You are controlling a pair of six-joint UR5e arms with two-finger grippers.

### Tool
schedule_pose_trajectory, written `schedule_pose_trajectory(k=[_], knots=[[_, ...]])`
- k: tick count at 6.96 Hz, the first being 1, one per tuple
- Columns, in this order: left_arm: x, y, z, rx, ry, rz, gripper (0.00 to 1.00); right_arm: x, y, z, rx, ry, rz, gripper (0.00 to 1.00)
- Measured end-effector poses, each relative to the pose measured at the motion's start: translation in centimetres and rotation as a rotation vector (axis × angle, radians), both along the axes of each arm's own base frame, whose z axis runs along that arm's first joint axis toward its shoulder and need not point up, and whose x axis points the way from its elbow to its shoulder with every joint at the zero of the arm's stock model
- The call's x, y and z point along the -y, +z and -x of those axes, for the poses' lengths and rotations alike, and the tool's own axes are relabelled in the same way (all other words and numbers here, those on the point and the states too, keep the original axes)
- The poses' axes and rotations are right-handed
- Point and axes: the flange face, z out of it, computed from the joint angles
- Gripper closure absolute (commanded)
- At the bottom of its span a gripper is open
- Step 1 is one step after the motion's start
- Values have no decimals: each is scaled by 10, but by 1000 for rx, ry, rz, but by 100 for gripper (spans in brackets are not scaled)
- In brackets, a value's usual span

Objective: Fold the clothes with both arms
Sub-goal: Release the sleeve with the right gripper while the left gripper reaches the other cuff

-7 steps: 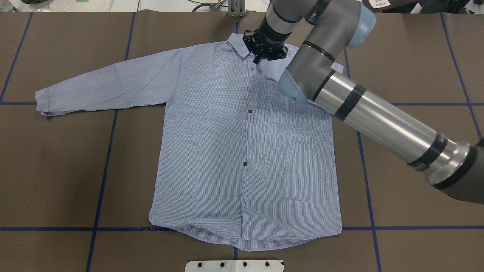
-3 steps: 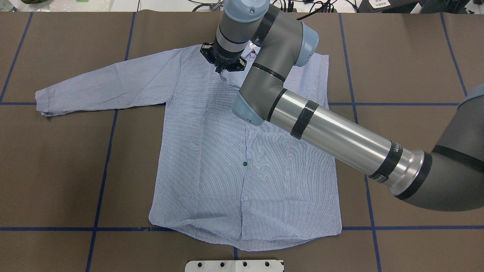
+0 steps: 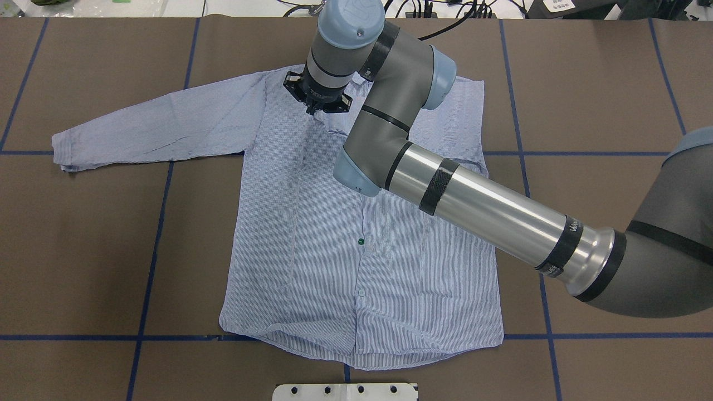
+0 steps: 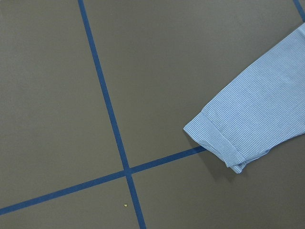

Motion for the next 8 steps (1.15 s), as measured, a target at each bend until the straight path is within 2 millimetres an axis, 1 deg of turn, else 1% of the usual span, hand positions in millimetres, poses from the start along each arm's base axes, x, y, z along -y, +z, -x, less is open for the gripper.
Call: schedule_pose_trajectory(k=[1, 2, 3, 4, 5, 6, 7, 8], knots=[[0, 0, 0, -1, 0, 1, 1, -1, 0, 2, 8, 1, -9, 82], [0, 0, 0, -1, 0, 2, 1, -2, 1, 5, 11, 0, -14, 17], [0, 1, 0, -1, 0, 3, 1, -7, 0, 11, 11, -2, -20, 1], [0, 1, -1, -3, 1, 3, 1, -14, -4, 19, 11, -2, -31, 0], [2, -1, -1, -6, 2, 0, 1, -21, -14, 25, 20, 2, -34, 0], [4, -5, -4, -14, -8, 4, 1, -27, -29, 26, 43, 14, -22, 0], [7, -9, -16, -31, -27, 25, 1, -32, -36, 20, 62, 27, -4, 0], [14, -10, -32, -56, -61, 72, 1, -35, -24, 7, 67, 35, 6, 0]])
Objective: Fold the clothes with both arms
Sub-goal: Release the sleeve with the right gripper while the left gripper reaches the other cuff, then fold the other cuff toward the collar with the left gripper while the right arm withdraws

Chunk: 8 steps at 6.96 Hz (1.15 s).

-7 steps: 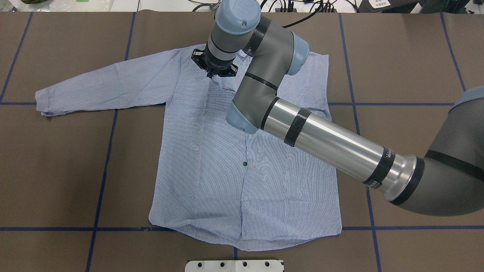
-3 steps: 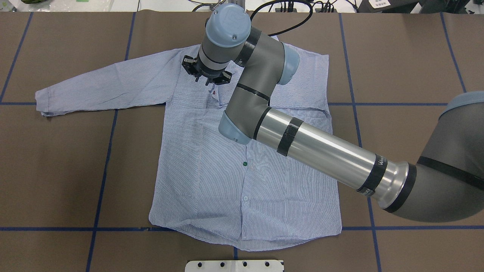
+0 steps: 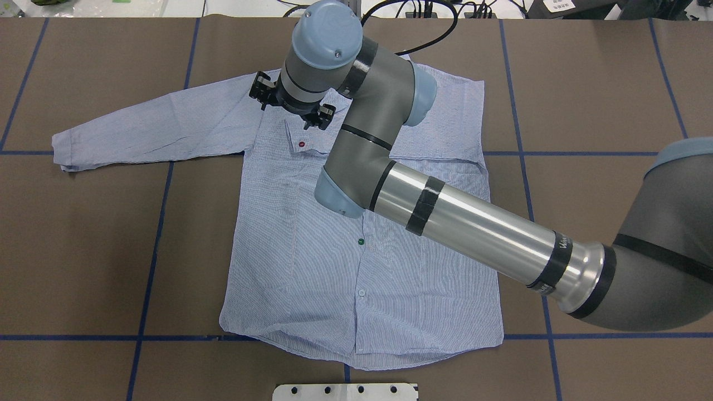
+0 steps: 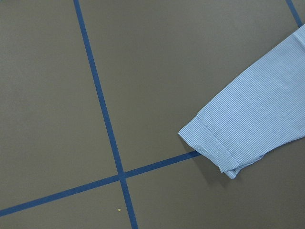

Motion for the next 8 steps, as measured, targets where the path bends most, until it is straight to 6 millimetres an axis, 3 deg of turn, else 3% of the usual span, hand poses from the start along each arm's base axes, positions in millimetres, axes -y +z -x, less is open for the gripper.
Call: schedule_pose_trajectory(k=[2, 4, 6, 8], knots=[[12, 6, -44, -46, -59, 122, 1, -6, 70, -53, -5, 26, 7, 0], [11, 36, -81, -85, -93, 195, 16, 1, 120, -106, -6, 20, 44, 0], [5, 68, -112, -144, -133, 247, 28, 7, 142, -136, -2, 9, 67, 0], [4, 72, -143, -174, -141, 293, 38, 6, 153, -144, -12, 7, 60, 0]])
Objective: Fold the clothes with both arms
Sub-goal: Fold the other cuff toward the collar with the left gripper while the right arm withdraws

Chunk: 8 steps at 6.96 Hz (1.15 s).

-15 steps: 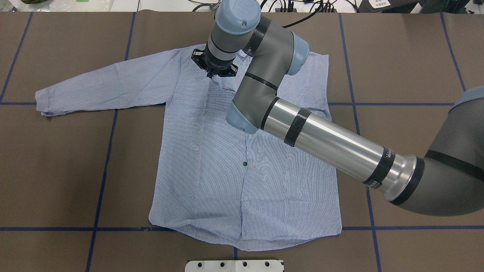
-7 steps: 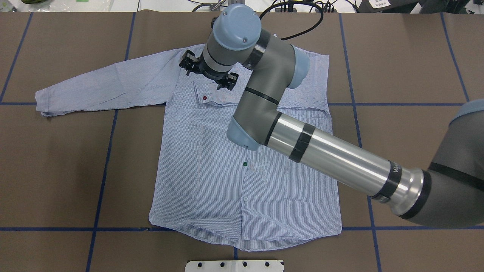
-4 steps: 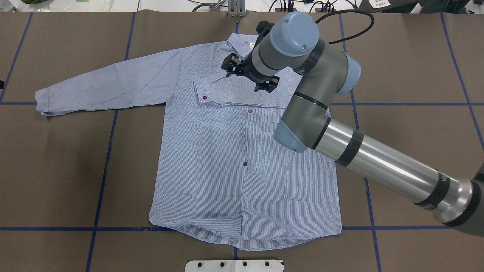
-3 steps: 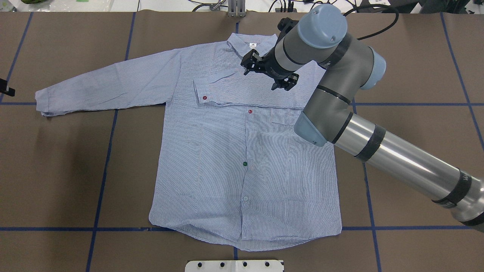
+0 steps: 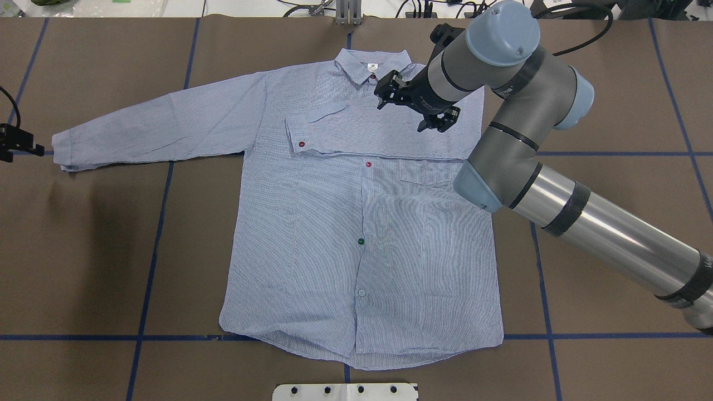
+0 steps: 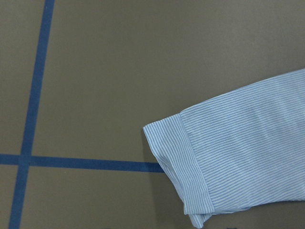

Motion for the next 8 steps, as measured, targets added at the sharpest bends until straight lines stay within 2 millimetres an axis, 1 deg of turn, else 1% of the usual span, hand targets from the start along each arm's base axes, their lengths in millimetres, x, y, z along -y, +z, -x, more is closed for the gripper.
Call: schedule_pose_trajectory(k=[1, 2, 3, 4, 5, 6, 7, 8], knots=[[3, 0, -9, -5, 4, 5, 43, 0, 2, -1, -4, 0, -3, 0], [7, 2, -16, -5, 10, 8, 43, 0, 6, -1, -9, -2, -8, 0], [11, 4, -23, -4, 16, 10, 50, 0, 9, -2, -15, -6, -15, 0], [14, 7, -29, -6, 23, 7, 76, 0, 11, -2, -18, -8, -20, 0], [14, 12, -33, -7, 29, 2, 100, 0, 11, -2, -20, -8, -22, 0], [13, 15, -34, -8, 31, 1, 100, 0, 11, -2, -21, -8, -23, 0], [13, 14, -35, -10, 32, -4, 100, 0, 12, -2, -21, -8, -23, 0], [14, 6, -35, -18, 32, -18, 100, -1, 12, -1, -21, -8, -23, 0]])
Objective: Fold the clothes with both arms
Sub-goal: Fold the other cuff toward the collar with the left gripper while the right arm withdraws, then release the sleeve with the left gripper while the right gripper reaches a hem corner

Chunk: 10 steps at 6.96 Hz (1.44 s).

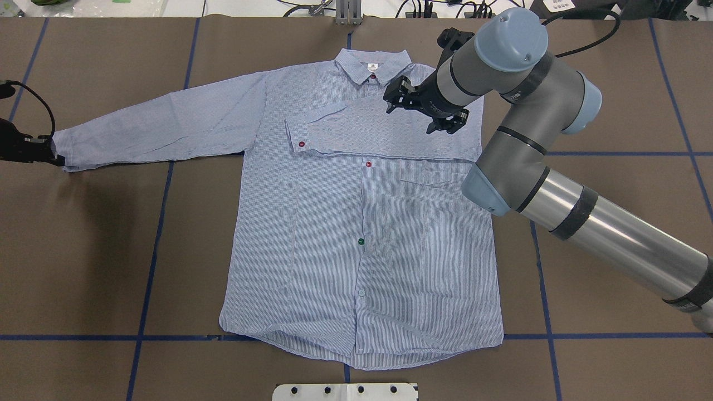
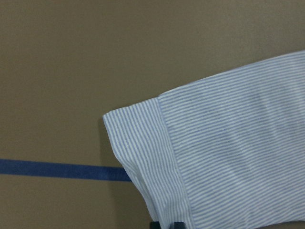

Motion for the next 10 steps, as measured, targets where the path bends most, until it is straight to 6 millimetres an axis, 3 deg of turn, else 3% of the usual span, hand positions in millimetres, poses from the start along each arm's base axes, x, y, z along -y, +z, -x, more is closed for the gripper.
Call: schedule_pose_trajectory(k=[1, 2, 3, 4, 5, 6, 7, 8, 10], knots=[[2, -20, 0, -15, -2, -32, 100, 0, 0, -2, 3, 0, 1, 0], [6, -53, -2, -41, -16, -65, 100, 2, 3, -12, 6, 4, 3, 0], [22, -101, -8, -83, -66, -62, 100, 4, 16, -34, 1, 5, 0, 0], [48, -163, -27, -137, -137, -22, 100, 10, 40, -66, -13, -14, -16, 0], [62, -226, -60, -186, -189, 33, 100, 18, 71, -105, -33, -43, -35, 0], [61, -295, -115, -219, -228, 101, 100, 25, 103, -145, -57, -71, -63, 0], [45, -374, -189, -234, -262, 170, 100, 28, 131, -177, -80, -91, -88, 0], [27, -443, -252, -253, -292, 217, 100, 27, 149, -193, -96, -100, -95, 0], [23, -565, -344, -306, -354, 304, 100, 26, 166, -203, -111, -101, -89, 0]])
